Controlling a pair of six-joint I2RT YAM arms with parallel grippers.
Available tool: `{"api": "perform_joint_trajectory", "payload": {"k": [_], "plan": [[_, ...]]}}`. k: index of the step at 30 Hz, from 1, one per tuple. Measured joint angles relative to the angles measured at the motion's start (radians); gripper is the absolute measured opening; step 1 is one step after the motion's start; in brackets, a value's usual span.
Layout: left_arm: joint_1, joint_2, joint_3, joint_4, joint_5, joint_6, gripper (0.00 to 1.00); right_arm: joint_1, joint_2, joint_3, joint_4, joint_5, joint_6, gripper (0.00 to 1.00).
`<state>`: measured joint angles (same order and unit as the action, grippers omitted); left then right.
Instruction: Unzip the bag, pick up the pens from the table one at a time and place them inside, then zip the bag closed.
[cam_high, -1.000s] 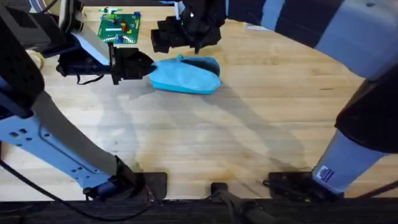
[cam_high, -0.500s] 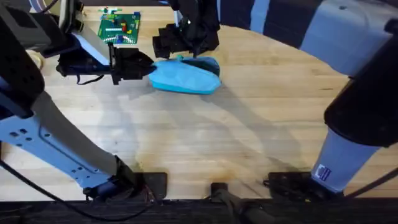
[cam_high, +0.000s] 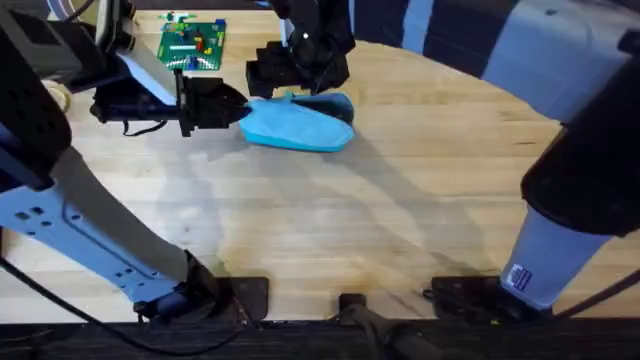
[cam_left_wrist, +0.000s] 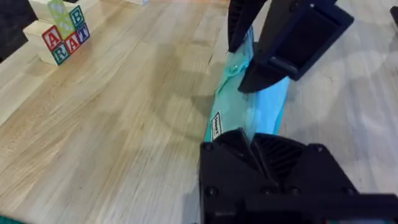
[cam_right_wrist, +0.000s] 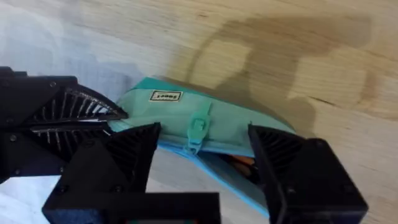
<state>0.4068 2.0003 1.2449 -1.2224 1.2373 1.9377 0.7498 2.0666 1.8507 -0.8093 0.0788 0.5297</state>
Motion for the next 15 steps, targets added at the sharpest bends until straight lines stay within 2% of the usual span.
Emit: {"api": "perform_joint_trajectory", "payload": {"k": [5, 6, 9, 15], "plan": [[0.000, 0.000, 0.000, 0.000, 0.000, 0.000, 0.042, 0.000, 0.000, 0.000, -0.002, -0.006, 0.002, 0.769], [0.000, 0.000, 0.000, 0.000, 0.000, 0.000, 0.042, 0.000, 0.000, 0.000, -0.005, -0.013, 0.002, 0.660], [0.000, 0.000, 0.000, 0.000, 0.000, 0.000, 0.042, 0.000, 0.000, 0.002, -0.014, -0.017, 0.003, 0.527], [0.000, 0.000, 0.000, 0.000, 0.000, 0.000, 0.042, 0.000, 0.000, 0.005, -0.028, -0.020, 0.002, 0.383]]}}
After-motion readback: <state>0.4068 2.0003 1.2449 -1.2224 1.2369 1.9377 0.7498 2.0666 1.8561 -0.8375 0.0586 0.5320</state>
